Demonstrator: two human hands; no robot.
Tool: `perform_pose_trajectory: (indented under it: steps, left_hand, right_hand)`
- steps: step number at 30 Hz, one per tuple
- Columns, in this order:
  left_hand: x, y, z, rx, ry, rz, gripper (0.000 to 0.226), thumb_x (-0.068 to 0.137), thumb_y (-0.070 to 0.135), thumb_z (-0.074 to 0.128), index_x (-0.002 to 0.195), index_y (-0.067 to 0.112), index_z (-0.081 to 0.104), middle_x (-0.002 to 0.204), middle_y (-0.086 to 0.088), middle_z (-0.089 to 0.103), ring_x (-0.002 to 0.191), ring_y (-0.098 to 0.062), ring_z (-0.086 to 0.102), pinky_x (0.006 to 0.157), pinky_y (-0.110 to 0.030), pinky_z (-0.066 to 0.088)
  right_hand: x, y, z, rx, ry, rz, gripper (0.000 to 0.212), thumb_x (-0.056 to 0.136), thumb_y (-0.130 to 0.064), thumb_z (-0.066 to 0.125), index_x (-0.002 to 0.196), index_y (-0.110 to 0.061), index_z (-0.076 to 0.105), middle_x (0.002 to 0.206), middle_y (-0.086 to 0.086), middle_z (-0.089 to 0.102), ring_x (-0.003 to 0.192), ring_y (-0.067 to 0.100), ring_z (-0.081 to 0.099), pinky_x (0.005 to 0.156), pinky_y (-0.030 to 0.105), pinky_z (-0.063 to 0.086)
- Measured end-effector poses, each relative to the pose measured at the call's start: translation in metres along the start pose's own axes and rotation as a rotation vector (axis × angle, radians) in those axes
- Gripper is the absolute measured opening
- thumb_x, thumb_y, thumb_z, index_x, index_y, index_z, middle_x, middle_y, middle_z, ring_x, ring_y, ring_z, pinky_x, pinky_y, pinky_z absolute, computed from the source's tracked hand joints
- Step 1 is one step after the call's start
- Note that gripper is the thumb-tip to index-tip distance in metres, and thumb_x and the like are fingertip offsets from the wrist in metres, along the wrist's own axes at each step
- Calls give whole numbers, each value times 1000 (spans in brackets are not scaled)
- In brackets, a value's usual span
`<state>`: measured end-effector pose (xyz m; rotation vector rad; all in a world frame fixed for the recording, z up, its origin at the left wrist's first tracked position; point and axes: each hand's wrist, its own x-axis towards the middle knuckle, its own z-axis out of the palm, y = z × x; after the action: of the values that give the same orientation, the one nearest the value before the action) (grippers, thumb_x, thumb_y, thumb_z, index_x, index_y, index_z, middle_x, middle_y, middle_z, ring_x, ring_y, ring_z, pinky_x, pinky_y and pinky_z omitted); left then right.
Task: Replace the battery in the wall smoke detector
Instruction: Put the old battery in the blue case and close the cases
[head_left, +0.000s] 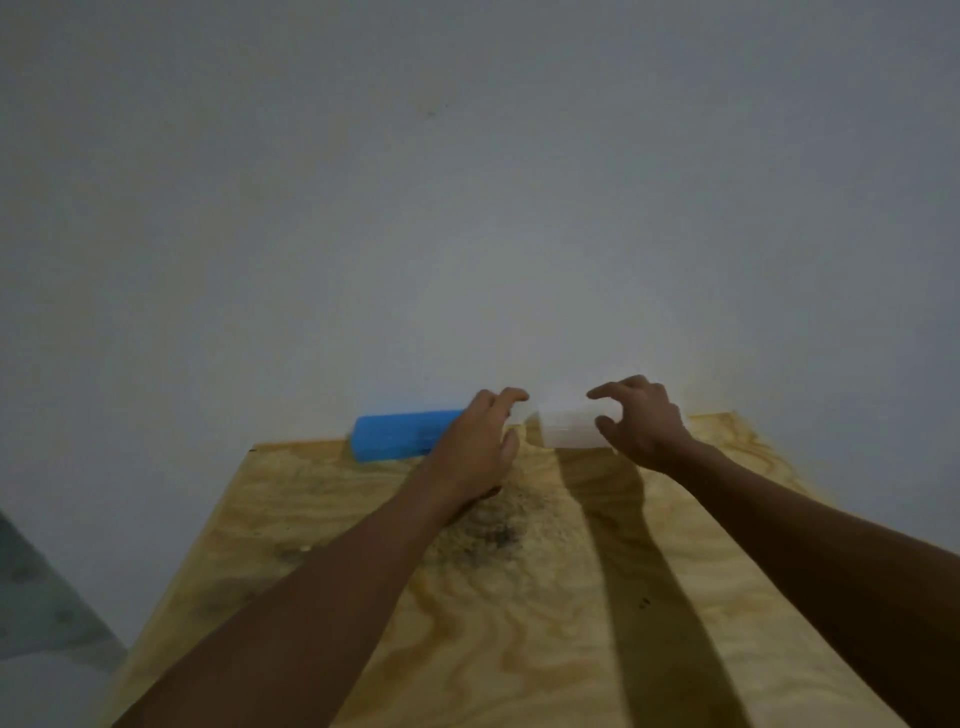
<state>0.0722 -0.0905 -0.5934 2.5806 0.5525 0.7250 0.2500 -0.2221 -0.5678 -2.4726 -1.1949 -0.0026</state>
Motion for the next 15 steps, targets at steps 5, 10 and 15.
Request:
perform_pose_trajectory:
  steps: [5, 10, 15]
  left_hand:
    - [28, 24, 42, -6, -200, -193, 57, 101, 19, 48, 153, 30, 27, 141, -16, 44, 123, -33, 50, 100, -39, 41]
    - [39, 33, 62, 0, -124, -258, 43, 100, 18, 53, 143, 24, 49, 136, -16, 56, 124, -33, 53, 102, -37, 44]
    - [43, 29, 68, 11, -31, -245, 34, 99, 17, 54, 133, 23, 57, 123, -15, 59, 112, -30, 58, 91, -31, 45]
  right_hand:
    - [1, 37, 3, -16, -55, 197, 61, 87, -41, 63, 142, -33, 41, 150, 18, 33, 136, 40, 31, 108, 50, 33]
    - [4, 60, 12, 215, 12, 235, 49, 83, -30, 69, 130, -24, 58, 131, 17, 58, 114, 35, 57, 101, 43, 47]
    - [11, 63, 13, 284, 53, 174, 38, 88, -17, 66, 126, -16, 63, 132, 16, 58, 113, 32, 59, 96, 36, 47]
